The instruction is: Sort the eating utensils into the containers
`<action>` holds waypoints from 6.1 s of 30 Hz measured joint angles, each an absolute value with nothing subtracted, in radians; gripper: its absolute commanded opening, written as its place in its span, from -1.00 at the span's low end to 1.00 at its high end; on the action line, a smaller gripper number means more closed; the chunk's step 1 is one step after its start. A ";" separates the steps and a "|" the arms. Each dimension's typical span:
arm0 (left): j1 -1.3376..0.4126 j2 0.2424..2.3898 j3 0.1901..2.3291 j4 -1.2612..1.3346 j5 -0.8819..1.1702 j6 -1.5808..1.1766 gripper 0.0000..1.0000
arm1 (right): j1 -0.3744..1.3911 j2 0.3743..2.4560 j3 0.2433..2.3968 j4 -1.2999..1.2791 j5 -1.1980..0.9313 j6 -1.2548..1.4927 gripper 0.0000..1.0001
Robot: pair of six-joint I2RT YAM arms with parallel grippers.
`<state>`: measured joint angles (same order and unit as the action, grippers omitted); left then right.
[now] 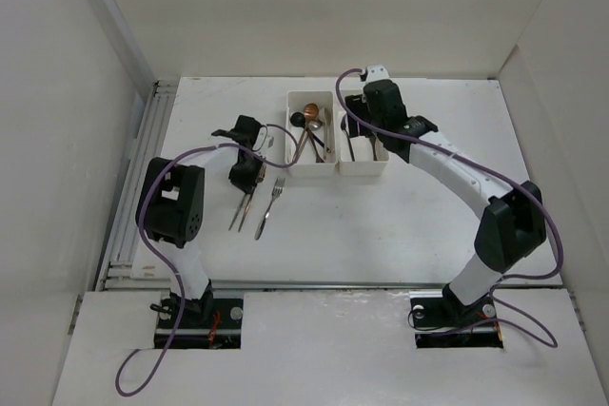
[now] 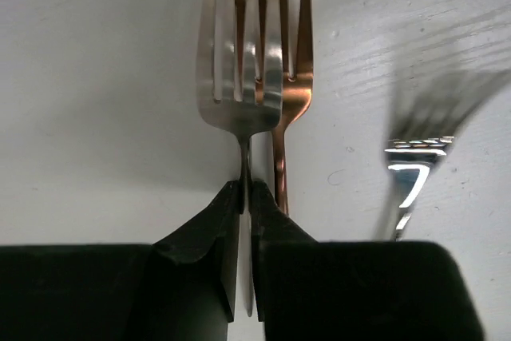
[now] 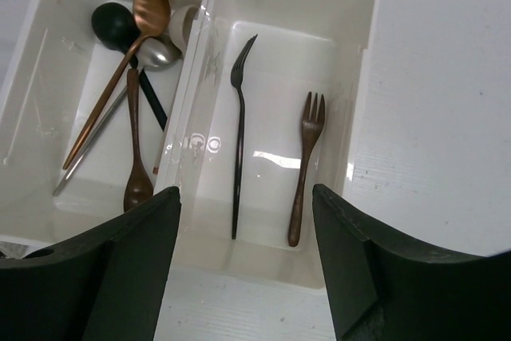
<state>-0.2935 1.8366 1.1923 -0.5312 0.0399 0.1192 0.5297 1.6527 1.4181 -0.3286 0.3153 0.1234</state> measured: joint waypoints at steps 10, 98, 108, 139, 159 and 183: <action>-0.214 1.854 1.536 -0.700 0.059 0.055 -1.00 | 0.521 1.559 1.389 -0.327 0.316 0.104 0.45; -0.161 1.950 1.953 -0.309 0.297 -0.237 -1.00 | 0.663 1.562 1.462 -0.247 0.052 -0.004 1.00; -0.348 1.812 1.961 -0.274 0.363 -0.332 -1.00 | 0.650 1.815 1.687 -0.098 -0.148 0.159 0.85; -0.391 1.728 1.679 -0.459 0.236 0.100 0.90 | 0.371 1.765 1.476 -0.162 -0.014 0.305 -1.00; -0.556 1.636 0.978 -0.387 0.105 0.286 0.30 | 0.453 1.865 1.530 -0.422 0.128 0.189 0.49; -0.789 1.608 1.096 -0.604 0.244 0.515 -1.00 | 0.416 1.617 1.520 -0.414 0.177 0.182 0.51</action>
